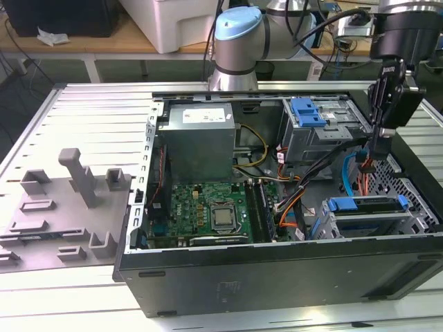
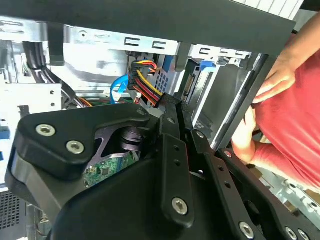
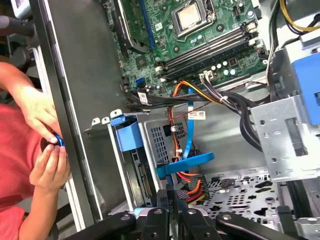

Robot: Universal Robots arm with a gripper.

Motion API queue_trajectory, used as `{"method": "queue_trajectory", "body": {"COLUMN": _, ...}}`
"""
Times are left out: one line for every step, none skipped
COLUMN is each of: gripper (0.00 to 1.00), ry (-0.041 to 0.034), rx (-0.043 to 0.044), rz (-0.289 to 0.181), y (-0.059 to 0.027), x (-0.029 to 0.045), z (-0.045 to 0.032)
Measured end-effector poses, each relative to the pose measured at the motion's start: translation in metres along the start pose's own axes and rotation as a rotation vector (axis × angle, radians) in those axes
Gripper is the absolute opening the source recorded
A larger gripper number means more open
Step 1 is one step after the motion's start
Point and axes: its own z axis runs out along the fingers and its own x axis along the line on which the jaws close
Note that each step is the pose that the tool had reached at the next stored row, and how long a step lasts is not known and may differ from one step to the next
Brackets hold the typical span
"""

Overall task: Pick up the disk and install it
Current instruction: 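Insert the first disk wire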

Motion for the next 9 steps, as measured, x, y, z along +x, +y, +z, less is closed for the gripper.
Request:
{"method": "queue_trajectory", "body": {"gripper": 0.16, "ry": -0.0098, "rx": -0.0016, "rz": 0.0, "y": -0.0007, "x": 0.0046, "z": 0.0026}}
{"method": "queue_trajectory", "body": {"gripper": 0.16, "ry": -0.0183, "rx": -0.0031, "rz": -0.001, "y": -0.0013, "x": 0.0088, "z": 0.005}}
{"method": "queue_trajectory", "body": {"gripper": 0.16, "ry": -0.026, "rx": -0.0043, "rz": -0.001, "y": -0.0018, "x": 0.0122, "z": 0.0069}}
{"method": "queue_trajectory", "body": {"gripper": 0.16, "ry": -0.0319, "rx": -0.0054, "rz": -0.002, "y": -0.0021, "x": 0.0143, "z": 0.0081}}
{"method": "queue_trajectory", "body": {"gripper": 0.16, "ry": -0.0371, "rx": -0.0063, "rz": -0.002, "y": -0.0023, "x": 0.016, "z": 0.0092}}
{"method": "queue_trajectory", "body": {"gripper": 0.16, "ry": -0.0483, "rx": -0.0082, "rz": -0.002, "y": -0.0027, "x": 0.0194, "z": 0.0111}}
{"method": "queue_trajectory", "body": {"gripper": 0.16, "ry": -0.0546, "rx": -0.009, "rz": -0.002, "y": -0.0028, "x": 0.0209, "z": 0.012}}
{"method": "queue_trajectory", "body": {"gripper": 0.16, "ry": -0.0617, "rx": -0.0101, "rz": -0.003, "y": -0.0029, "x": 0.0225, "z": 0.013}}
{"method": "queue_trajectory", "body": {"gripper": 0.16, "ry": -0.0722, "rx": -0.0115, "rz": -0.003, "y": -0.0031, "x": 0.0249, "z": 0.0145}}
